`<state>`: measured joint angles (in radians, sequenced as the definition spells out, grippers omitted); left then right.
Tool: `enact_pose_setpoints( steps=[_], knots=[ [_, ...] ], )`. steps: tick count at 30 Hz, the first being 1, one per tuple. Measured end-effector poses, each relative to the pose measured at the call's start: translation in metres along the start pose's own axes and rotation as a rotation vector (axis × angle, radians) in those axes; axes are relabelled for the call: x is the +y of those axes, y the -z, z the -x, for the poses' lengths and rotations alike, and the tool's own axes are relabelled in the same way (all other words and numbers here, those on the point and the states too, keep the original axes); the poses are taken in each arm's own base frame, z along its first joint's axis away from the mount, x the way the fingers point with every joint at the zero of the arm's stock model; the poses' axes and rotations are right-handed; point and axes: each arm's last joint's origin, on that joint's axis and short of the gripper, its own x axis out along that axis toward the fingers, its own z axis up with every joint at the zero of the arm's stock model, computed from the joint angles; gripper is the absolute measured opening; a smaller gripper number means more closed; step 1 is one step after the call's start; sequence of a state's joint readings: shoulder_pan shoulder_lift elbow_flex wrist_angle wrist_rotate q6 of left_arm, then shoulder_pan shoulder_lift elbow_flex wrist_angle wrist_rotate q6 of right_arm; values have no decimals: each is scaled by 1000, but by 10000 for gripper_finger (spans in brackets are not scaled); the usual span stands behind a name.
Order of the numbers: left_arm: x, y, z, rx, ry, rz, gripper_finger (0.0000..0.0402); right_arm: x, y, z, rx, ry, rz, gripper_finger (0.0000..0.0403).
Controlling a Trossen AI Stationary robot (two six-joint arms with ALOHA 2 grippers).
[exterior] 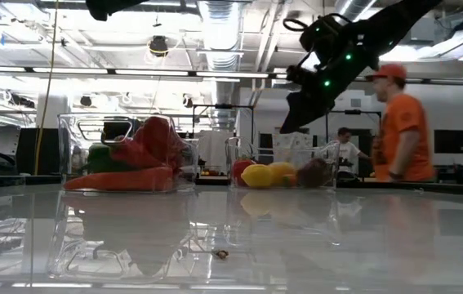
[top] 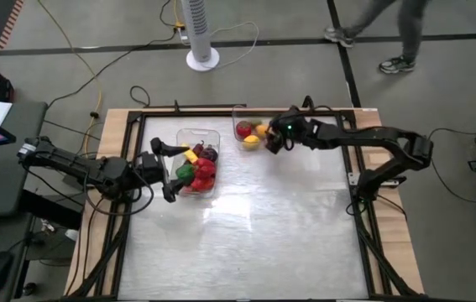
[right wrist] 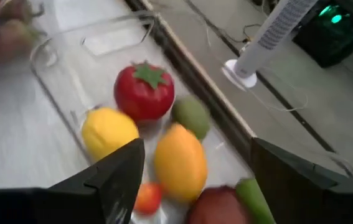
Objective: Sort produce into baskets
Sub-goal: Return to Home Position
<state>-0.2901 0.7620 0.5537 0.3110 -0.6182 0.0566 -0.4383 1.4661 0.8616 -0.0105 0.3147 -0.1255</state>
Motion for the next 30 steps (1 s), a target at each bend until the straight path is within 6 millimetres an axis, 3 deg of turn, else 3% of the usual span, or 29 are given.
enact_pose_setpoints(
  steps=[5, 12, 16, 24, 30],
  knots=[
    [-1, 2, 0, 10, 38, -11, 387, -11, 0, 21, 10, 7, -8, 326],
    [9, 11, 14, -14, 26, 5, 387, -16, 36, 65, -174, -18, -131, 322],
    [19, 28, 28, -38, -9, 43, 387, -7, 58, 86, -243, -93, -177, 322],
    [37, 60, 52, -93, -63, 136, 387, 3, 76, 136, -471, -240, -203, 322],
    [47, 80, 65, -83, -140, 142, 387, 3, 106, 154, -618, -298, -227, 322]
  ],
)
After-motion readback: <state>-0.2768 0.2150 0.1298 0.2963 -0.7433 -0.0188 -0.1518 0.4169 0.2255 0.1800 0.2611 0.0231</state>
